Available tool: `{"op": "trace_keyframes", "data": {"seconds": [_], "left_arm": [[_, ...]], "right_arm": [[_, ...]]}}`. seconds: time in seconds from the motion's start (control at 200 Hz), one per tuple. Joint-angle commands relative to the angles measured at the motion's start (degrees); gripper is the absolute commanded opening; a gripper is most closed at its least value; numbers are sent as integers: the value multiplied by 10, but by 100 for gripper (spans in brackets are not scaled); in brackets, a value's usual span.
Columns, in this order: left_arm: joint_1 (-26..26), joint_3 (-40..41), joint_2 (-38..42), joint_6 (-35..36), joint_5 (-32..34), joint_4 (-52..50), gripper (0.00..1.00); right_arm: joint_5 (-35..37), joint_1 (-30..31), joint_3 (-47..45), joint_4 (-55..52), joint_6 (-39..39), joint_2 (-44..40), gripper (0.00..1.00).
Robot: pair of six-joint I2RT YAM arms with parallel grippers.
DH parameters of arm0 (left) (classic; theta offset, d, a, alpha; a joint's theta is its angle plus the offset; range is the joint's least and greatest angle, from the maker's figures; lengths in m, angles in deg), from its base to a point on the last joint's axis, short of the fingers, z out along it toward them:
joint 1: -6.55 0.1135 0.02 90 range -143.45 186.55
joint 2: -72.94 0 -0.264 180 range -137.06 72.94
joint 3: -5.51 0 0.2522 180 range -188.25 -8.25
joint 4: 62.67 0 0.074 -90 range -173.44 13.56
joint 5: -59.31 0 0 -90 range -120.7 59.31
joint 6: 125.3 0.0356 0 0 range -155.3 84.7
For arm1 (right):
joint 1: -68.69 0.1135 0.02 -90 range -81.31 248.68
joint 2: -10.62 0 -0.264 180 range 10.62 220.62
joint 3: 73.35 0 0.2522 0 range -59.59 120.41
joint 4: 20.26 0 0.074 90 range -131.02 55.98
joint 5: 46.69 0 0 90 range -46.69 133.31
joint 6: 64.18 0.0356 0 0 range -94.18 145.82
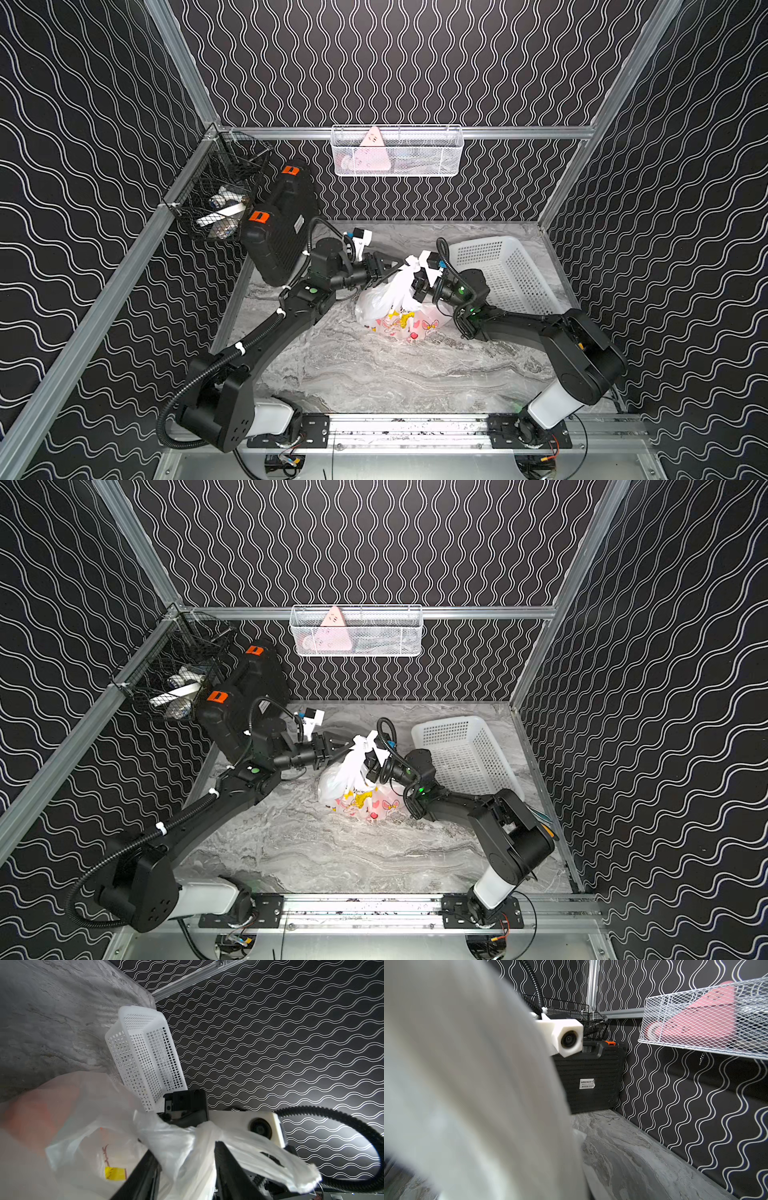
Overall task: Place the oranges into plastic bags & tie knots
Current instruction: Tie the plastic bag at the center of the board.
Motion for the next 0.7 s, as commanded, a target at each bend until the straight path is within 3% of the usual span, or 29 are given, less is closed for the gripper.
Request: {"op": "trace_keyframes", "data": {"seconds": [0.0,0.21,0.285,0.345,0.395,0.59,0.695], "left_arm": [[-1,-2,-2,-12,14,5,36],[0,-5,-4,-7,30,-16,17],[-1,-6,-3,-8,43,-21,0],[-1,-9,-3,-4,50,-25,0],[0,-10,-2,-2,56,-28,0],[1,-10,-4,-12,65,-3,0],[2,-10,-7,-14,62,8,0]], "right_arm": [[-4,0,5,10,-13,2,0],[-8,0,5,8,-15,3,0],[-9,0,4,8,-15,3,0],[-10,0,3,6,-15,2,0],[-8,0,-1,7,-16,-2,12],[32,0,-44,-31,-29,-47,44],[63,0,-79,-92,-44,-105,53]]}}
